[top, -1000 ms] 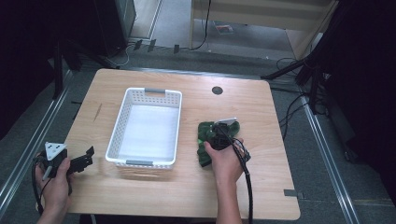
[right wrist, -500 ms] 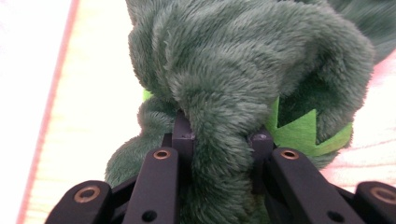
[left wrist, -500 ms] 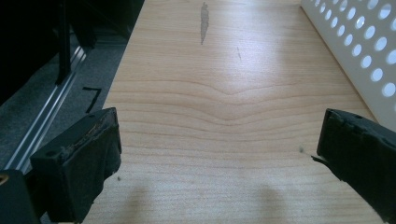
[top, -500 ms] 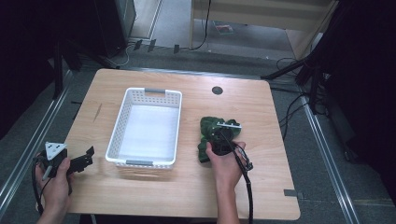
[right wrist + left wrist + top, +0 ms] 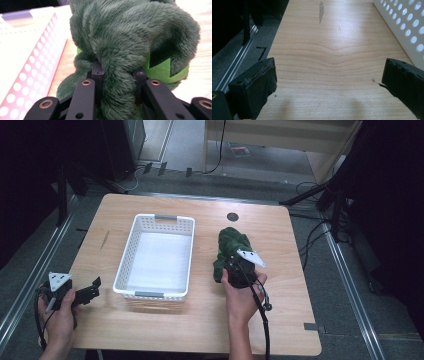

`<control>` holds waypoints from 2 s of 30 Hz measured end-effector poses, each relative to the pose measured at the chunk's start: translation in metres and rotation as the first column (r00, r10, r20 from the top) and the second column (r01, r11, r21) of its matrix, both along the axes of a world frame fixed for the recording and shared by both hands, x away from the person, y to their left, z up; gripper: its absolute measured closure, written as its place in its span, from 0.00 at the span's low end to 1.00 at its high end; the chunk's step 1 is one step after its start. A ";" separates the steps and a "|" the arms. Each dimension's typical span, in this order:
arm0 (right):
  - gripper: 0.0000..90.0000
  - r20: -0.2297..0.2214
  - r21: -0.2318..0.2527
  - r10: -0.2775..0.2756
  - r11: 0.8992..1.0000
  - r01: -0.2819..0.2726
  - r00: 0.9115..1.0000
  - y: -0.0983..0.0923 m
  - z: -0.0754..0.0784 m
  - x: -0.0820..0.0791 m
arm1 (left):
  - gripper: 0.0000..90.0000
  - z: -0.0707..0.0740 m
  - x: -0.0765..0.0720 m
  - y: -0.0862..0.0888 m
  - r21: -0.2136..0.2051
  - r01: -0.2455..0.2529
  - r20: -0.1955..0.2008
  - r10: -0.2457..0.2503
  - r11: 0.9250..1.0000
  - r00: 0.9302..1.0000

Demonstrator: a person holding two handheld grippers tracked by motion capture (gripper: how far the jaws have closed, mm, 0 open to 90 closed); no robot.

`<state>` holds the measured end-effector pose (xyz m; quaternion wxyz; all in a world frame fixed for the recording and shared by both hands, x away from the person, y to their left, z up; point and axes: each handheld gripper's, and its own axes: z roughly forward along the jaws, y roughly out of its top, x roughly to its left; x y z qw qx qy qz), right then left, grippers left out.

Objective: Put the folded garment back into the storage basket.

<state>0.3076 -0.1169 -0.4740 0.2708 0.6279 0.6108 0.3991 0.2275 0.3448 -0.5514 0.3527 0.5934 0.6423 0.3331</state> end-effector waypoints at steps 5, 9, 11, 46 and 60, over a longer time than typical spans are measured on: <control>0.80 0.059 -0.001 -0.025 1.000 0.025 0.998 0.000 0.003 -0.003 | 0.01 0.000 0.000 0.000 0.001 -0.001 0.000 0.001 1.000 1.000; 0.80 0.090 0.010 -0.031 0.999 0.031 0.995 -0.001 0.004 -0.004 | 0.01 0.000 0.000 0.000 0.001 0.000 -0.001 0.000 1.000 1.000; 0.79 0.134 0.007 -0.034 0.999 0.033 0.990 -0.001 0.006 -0.006 | 0.01 0.000 0.000 0.000 0.001 0.000 0.000 0.000 1.000 1.000; 0.78 0.574 0.006 -0.073 0.996 0.085 0.815 0.010 0.019 -0.021 | 0.01 0.000 0.000 -0.001 0.005 -0.002 0.000 0.002 1.000 1.000; 0.78 0.709 -0.025 -0.067 0.992 0.120 0.702 0.026 0.024 -0.028 | 0.01 0.000 0.000 -0.001 0.012 -0.005 -0.002 0.005 1.000 1.000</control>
